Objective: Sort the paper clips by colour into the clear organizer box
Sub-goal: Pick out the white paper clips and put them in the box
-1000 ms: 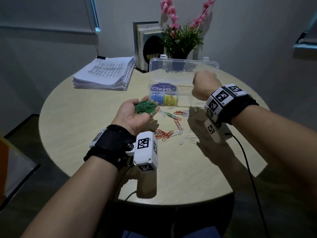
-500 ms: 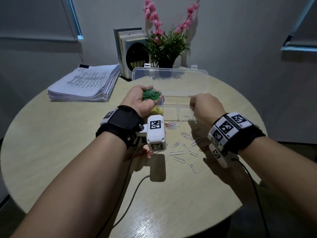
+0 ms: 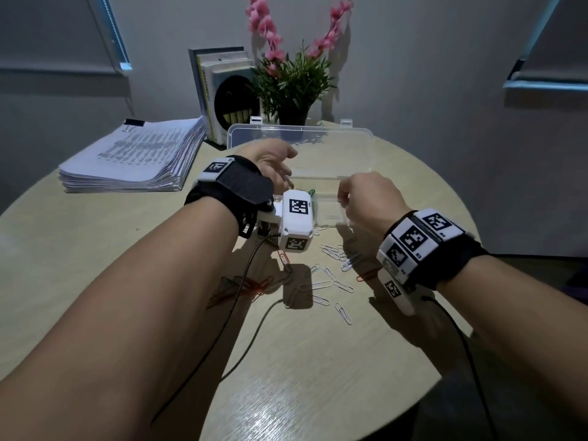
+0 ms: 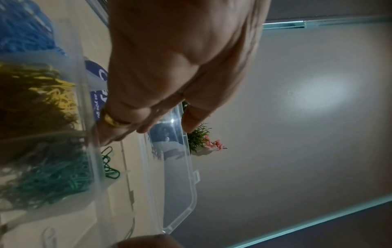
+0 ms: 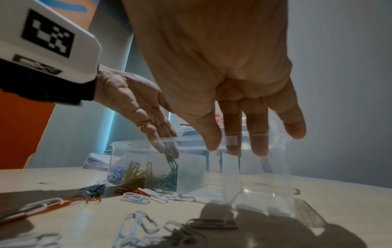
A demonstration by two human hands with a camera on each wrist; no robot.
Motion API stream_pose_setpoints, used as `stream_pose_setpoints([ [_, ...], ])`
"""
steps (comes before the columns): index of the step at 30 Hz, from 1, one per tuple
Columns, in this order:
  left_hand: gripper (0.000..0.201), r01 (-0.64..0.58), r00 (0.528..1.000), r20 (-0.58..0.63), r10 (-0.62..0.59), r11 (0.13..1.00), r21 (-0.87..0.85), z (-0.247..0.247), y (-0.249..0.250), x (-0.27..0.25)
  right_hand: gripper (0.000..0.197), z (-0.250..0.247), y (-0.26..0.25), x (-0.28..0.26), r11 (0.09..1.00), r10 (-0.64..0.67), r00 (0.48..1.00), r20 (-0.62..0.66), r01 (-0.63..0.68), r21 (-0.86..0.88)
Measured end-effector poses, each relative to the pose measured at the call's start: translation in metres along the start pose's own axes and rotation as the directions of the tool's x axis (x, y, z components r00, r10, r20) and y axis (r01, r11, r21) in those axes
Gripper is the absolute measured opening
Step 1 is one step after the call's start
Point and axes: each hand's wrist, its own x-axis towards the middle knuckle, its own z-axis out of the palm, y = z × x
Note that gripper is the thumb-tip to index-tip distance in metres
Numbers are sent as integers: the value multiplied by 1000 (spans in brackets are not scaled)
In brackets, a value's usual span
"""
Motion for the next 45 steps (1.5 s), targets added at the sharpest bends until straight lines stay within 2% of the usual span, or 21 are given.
stream_pose_setpoints([
  [3,59,12,998,65,-12,1000,-8,1,0,-8,30,0,0,-1,1000,-4,1000,-4,4,-7],
  [6,54,-41,995,91,46,998,-53,-6,-4,-22,30,-2,-1,-1,1000,-11,1000,8,11,-21],
  [9,42,-155,982,101,161,986,-57,-22,-15,-41,27,-5,-3,-4,1000,2,1000,15,-2,-27],
  [13,22,-189,979,85,187,982,20,-51,-36,-63,17,-7,-19,-12,995,-61,997,-52,57,-86],
  [15,20,-174,983,79,167,980,99,-66,-45,-70,17,-4,-32,-14,996,-82,997,1,82,-41],
  [18,18,-146,989,32,143,946,288,-84,-57,-77,19,4,-55,-16,987,-155,969,192,144,71],
  [20,16,-129,988,-15,153,877,464,-92,-63,-79,20,13,-72,-15,976,-217,933,288,209,59],
  [23,16,-108,965,-97,244,706,700,-103,-71,-73,17,25,-89,-10,972,-216,909,356,236,-13],
  [25,15,-112,945,-103,311,603,790,-107,-73,-68,24,29,-96,-7,964,-209,899,384,255,-72],
  [28,11,-183,934,2,358,473,862,-102,-74,-65,24,33,-98,-2,958,-217,890,402,272,-85],
  [31,5,-218,956,147,255,278,936,-92,-78,-70,21,33,-97,0,961,-211,882,421,266,-75],
  [33,11,-232,963,200,181,177,956,-89,-85,-72,19,31,-95,-1,963,-211,874,437,262,-59],
  [36,19,-270,947,254,196,59,961,-86,-97,-73,17,24,-92,-4,966,-212,869,448,256,-39],
  [40,16,-291,930,282,235,2,957,-81,-105,-74,13,14,-91,-8,968,-201,864,461,246,-39],
  [45,8,-273,939,262,222,22,962,-82,-108,-72,11,7,-86,-8,982,-159,848,505,189,-10],
])
